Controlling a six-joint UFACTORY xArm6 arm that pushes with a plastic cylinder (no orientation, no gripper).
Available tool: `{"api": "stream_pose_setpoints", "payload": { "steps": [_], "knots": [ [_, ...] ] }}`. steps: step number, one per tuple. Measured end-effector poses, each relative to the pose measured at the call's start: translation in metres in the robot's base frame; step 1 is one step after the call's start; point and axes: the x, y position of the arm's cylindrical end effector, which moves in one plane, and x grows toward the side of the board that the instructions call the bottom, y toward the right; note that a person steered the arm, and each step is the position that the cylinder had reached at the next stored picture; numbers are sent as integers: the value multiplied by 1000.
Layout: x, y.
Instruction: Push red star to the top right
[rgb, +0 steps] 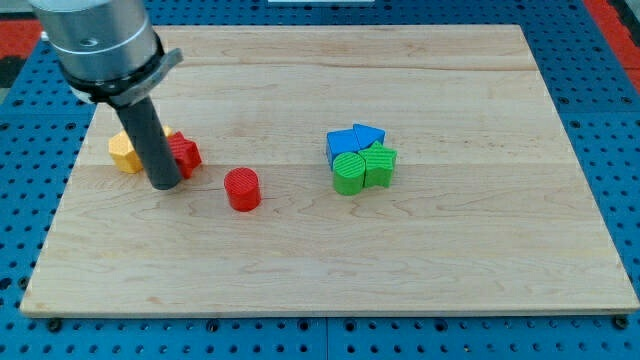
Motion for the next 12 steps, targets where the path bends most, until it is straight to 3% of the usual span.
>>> {"api": "stream_pose_setpoints", "payload": {
  "steps": [3,6,7,8,9,11,12],
  "knots": [
    [-7,-34],
    [-95,140],
    [-95,142],
    [-102,108],
    [-123,134],
    [-174,272],
    [-177,278]
  ]
}}
